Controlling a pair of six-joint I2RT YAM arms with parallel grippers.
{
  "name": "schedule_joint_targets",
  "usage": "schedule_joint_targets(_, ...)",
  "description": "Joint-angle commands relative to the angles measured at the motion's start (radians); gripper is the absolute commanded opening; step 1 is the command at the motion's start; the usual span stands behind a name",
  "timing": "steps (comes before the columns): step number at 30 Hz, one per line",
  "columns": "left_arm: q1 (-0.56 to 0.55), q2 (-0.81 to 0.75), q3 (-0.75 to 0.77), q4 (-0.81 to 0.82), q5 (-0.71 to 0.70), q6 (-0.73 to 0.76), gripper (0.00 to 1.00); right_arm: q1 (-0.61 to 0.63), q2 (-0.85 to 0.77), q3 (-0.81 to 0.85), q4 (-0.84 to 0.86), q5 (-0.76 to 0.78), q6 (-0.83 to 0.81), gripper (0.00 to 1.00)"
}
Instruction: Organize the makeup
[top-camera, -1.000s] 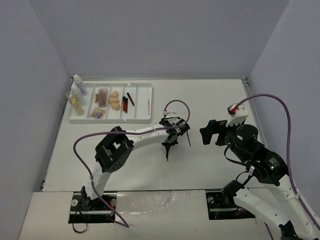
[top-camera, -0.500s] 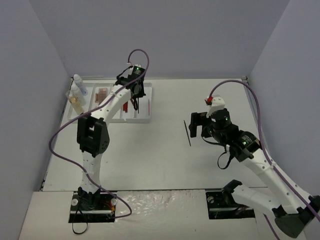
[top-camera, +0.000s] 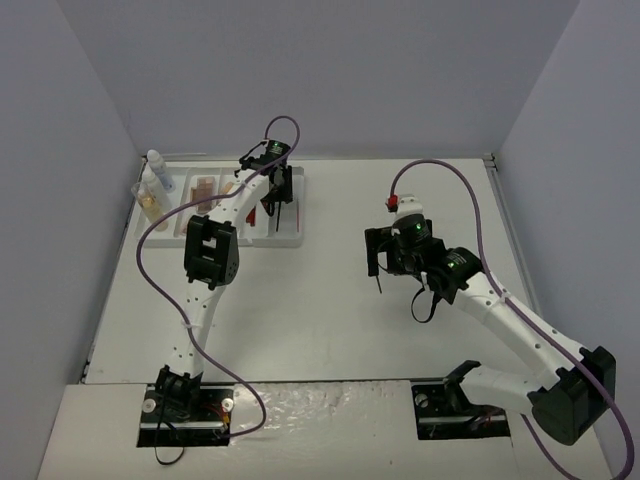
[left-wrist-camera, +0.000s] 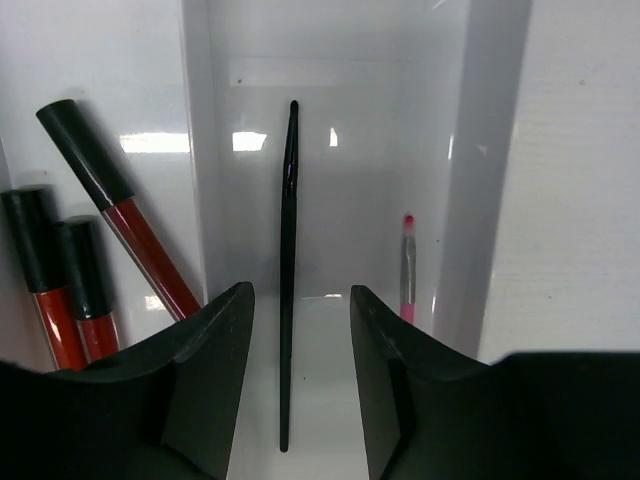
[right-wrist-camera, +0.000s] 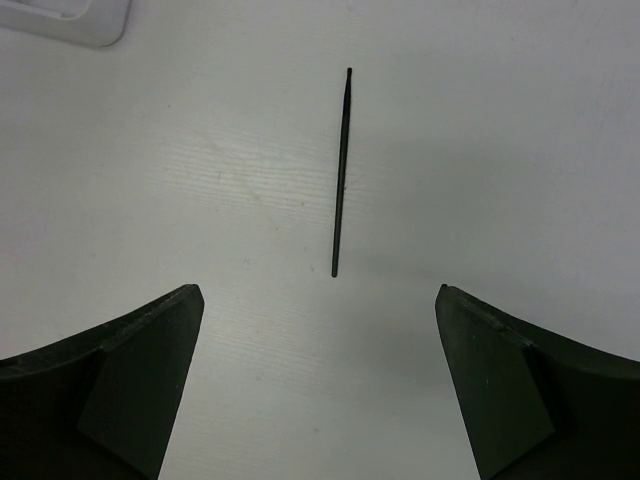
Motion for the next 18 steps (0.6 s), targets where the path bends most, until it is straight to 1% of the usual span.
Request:
schedule_joint_targets(1,0.003,-0.208,-0.039,0.083,0.029,-0.01,0.48,-0.052,0.091,-0.018,0.08,-0.061,0.003,0.97)
schedule_joint_targets(3,0.001,-0.275,-0.139,0.133,0.042,-0.014,0.57,-0.09,0.137,-0.025,0.101,-0.116,0.001,0.94)
schedule_joint_targets(4,-0.003,-0.309,-0.162,0.154,0.044,-0.013,0.61,-0.104,0.163,-0.022,0.106,-0.126,0.0,0.92)
schedule_joint_targets(6,-0.01,-0.384,-0.252,0.199,0.052,-0.014,0.68,-0.117,0.226,-0.006,0.114,-0.129,-0.002,0.83)
schedule_joint_targets(8,-0.016,-0.462,-0.348,0.221,0.063,-0.014,0.72,-0.116,0.297,0.013,0.125,-0.127,-0.005,0.72)
schedule_joint_targets(11,-0.017,-0.567,-0.461,0.245,0.07,-0.01,0.76,-0.113,0.384,0.047,0.15,-0.135,-0.005,0.63)
schedule_joint_targets(13,-0.017,-0.633,-0.554,0.263,0.071,-0.002,0.78,-0.111,0.429,0.058,0.176,-0.132,-0.001,0.59)
schedule_joint_targets(15,-0.015,-0.736,-0.635,0.273,0.067,0.032,0.8,-0.11,0.492,0.072,0.2,-0.133,0.008,0.52)
schedule_joint_targets(18,-0.012,-0.834,-0.742,0.275,0.056,0.065,0.85,-0.11,0.547,0.093,0.233,-0.128,0.013,0.49)
